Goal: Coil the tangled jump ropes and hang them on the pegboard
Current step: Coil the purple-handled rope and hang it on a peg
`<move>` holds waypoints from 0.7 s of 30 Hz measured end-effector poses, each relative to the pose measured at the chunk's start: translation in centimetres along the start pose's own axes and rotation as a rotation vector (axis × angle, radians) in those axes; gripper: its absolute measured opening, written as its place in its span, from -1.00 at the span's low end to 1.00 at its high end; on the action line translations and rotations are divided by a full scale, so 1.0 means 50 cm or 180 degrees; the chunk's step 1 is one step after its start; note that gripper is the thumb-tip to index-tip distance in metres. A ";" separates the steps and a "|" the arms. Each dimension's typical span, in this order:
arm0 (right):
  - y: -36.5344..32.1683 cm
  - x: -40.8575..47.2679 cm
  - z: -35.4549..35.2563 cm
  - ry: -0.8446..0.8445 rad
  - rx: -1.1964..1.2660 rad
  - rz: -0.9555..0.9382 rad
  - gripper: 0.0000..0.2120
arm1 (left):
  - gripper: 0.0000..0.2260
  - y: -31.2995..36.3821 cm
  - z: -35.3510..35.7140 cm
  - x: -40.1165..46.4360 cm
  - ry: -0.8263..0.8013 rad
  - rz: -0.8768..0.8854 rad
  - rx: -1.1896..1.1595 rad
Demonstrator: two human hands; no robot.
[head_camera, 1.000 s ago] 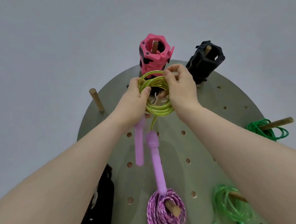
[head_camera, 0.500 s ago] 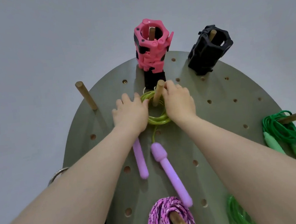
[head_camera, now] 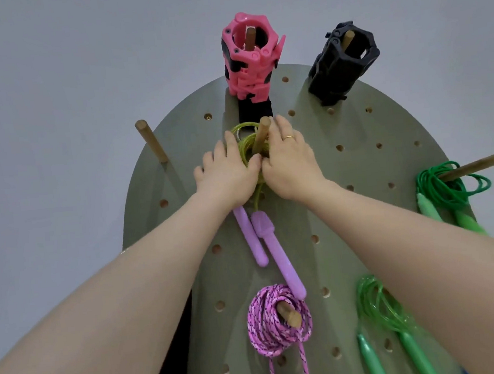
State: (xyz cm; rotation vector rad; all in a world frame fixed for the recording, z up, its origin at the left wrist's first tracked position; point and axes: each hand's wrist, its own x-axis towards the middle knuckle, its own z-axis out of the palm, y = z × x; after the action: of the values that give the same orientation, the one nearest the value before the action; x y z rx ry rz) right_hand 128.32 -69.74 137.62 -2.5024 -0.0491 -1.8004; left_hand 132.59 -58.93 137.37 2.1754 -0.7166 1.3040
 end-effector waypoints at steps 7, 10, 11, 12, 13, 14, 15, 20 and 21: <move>-0.046 -0.062 -0.058 0.0140 0.0264 0.0264 -0.37 | -0.38 0.015 -0.066 -0.055 0.0132 0.0234 -0.0461; -0.051 -0.080 -0.082 -0.0077 0.0286 0.0363 -0.34 | -0.45 0.010 -0.074 -0.069 0.0009 0.0369 -0.0716; -0.051 -0.085 -0.086 -0.0167 0.0260 0.0403 -0.33 | -0.46 0.008 -0.072 -0.075 -0.0037 0.0370 -0.0738; -0.051 -0.089 -0.088 -0.0232 0.0239 0.0443 -0.32 | -0.44 0.006 -0.070 -0.081 -0.0069 0.0348 -0.0751; -0.051 -0.092 -0.090 -0.0264 0.0229 0.0474 -0.32 | -0.41 0.004 -0.069 -0.087 -0.0097 0.0309 -0.0759; -0.051 -0.096 -0.089 -0.0266 0.0232 0.0490 -0.31 | -0.39 0.002 -0.069 -0.093 -0.0099 0.0271 -0.0759; -0.050 -0.102 -0.089 -0.0245 0.0243 0.0490 -0.32 | -0.38 -0.001 -0.070 -0.098 -0.0065 0.0255 -0.0775; -0.036 -0.165 -0.082 -0.0054 0.0223 0.0508 -0.43 | -0.48 -0.033 -0.069 -0.160 0.0590 0.0572 -0.1018; -0.035 -0.189 -0.080 -0.0026 0.0189 0.0531 -0.46 | -0.52 -0.041 -0.067 -0.182 0.0689 0.0672 -0.1060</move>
State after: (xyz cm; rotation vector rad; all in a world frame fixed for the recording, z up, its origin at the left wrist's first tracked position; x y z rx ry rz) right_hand 121.43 -68.16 129.96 -2.3946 0.1013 -1.6986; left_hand 128.13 -53.59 130.29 1.7027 -1.0147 1.3843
